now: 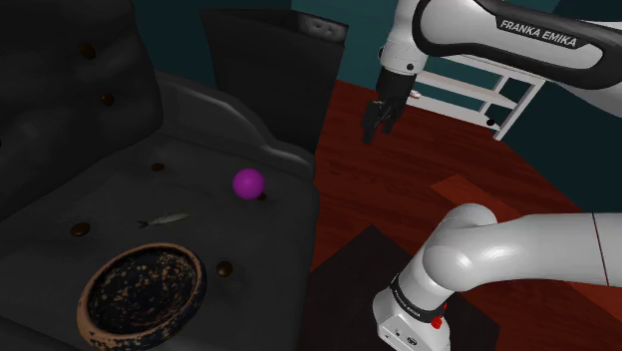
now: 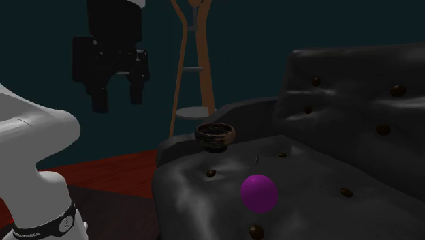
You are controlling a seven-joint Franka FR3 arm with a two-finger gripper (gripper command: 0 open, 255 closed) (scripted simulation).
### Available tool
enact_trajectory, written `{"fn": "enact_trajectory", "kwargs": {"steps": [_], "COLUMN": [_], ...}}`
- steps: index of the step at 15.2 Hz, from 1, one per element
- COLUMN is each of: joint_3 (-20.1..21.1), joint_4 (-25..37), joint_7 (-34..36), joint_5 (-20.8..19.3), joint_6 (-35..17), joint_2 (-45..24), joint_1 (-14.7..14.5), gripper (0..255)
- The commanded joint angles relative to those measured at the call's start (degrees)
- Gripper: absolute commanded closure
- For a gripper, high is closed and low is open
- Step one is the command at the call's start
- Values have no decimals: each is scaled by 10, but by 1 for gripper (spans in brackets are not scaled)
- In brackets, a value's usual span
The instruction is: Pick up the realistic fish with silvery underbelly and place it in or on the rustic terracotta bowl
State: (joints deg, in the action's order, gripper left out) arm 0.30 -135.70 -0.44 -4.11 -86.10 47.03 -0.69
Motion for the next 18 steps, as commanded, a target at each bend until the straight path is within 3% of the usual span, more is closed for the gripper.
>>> {"fn": "enact_trajectory", "kwargs": {"steps": [1,9,18], "joint_3": [0,20,56], "joint_4": [0,68,177], "joint_7": [0,-65,-129], "joint_5": [0,-4,-17], "joint_6": [0,-83,-135], "joint_2": [0,-175,-363], "joint_1": [0,-45,-87], "gripper": [0,0,0]}}
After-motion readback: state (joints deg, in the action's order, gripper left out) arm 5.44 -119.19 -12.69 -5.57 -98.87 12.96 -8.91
